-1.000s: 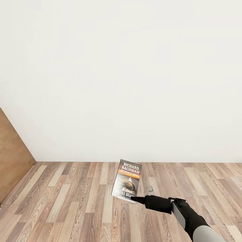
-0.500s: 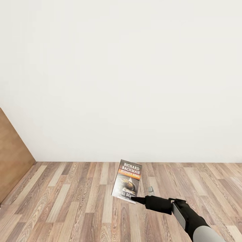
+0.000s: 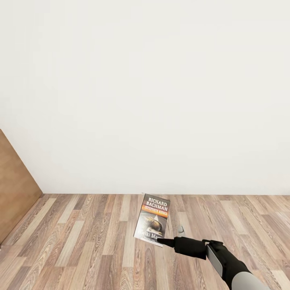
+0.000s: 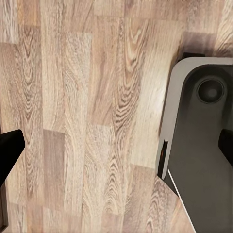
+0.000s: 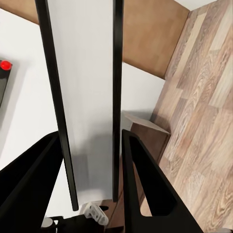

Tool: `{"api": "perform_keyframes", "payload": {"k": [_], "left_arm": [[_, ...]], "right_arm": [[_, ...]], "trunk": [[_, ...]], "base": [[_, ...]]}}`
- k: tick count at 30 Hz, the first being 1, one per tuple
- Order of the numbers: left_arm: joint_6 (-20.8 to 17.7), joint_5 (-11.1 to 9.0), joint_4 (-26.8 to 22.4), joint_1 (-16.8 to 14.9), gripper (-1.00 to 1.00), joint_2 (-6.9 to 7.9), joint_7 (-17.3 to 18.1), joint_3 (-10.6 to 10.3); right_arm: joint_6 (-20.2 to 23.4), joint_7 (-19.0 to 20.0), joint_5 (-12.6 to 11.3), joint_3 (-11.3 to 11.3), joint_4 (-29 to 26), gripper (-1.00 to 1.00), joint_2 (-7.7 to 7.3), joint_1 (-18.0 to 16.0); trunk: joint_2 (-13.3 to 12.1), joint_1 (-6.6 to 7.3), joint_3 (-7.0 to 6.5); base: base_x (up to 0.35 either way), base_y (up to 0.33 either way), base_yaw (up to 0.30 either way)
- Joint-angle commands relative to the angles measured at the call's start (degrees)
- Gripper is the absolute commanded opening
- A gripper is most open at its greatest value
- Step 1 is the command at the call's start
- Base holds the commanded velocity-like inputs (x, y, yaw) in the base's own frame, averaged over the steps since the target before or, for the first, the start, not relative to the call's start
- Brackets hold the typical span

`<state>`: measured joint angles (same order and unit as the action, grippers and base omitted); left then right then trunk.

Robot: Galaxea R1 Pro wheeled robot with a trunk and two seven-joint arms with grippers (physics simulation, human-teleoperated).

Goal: In the bedroom, move the book from the bed onto either nightstand, and place the two sandals side by side next to the bed.

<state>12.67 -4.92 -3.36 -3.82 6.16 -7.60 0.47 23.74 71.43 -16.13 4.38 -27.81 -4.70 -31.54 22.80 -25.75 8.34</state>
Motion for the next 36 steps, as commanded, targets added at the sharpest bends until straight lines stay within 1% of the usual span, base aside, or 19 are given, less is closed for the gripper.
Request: {"api": "perform_keyframes", "payload": {"k": [1, 6, 11, 15, 22, 30, 36], "left_arm": [[0.2, -0.5, 0.0, 0.0, 1.0, -0.01, 0.1, 0.0], [0.2, -0.4, 0.0, 0.0, 1.0, 0.0, 0.1, 0.0], [0.2, -0.3, 0.0, 0.0, 1.0, 0.0, 0.1, -0.1], [0.2, -0.2, 0.0, 0.0, 1.0, 0.0, 0.1, -0.2], [0.3, -0.2, 0.0, 0.0, 1.0, 0.0, 0.1, -0.3], [0.3, -0.2, 0.0, 0.0, 1.0, 0.0, 0.1, -0.3], [0.3, -0.2, 0.0, 0.0, 1.0, 0.0, 0.1, -0.3]], "right_arm": [[0.6, -0.1, -0.6, 0.4, 0.2, -1.0, -0.07, 0.0], [0.6, 0.0, -0.2, 0.5, 1.2, -1.0, -0.09, 0.4], [0.7, 0.0, 1.6, 0.5, 2.3, -1.0, -0.24, 1.3], [0.7, 0.1, 2.3, 0.6, 2.6, -1.0, -0.2, 1.6], [0.7, 0.3, 2.8, 0.7, 2.9, -1.0, -0.08, 2.4], [0.8, 0.5, 3.0, 0.7, 3.0, -1.0, 0.0, 3.1], [0.8, 0.4, 3.0, 0.8, 4.1, -1.0, 0.03, 3.4]], "trunk": [[0.1, -0.03, 0.11], [0.1, -0.03, 0.11], [0.1, -0.03, 0.11], [0.1, -0.03, 0.11], [0.1, -0.03, 0.11], [0.1, -0.03, 0.11], [0.1, -0.03, 0.11]], "base": [[0.0, 0.0, 0.0], [0.0, 0.0, 0.0], [0.0, 0.0, 0.0], [0.0, 0.0, 0.0], [0.0, 0.0, 0.0], [0.0, 0.0, 0.0], [0.0, 0.0, 0.0]]}}
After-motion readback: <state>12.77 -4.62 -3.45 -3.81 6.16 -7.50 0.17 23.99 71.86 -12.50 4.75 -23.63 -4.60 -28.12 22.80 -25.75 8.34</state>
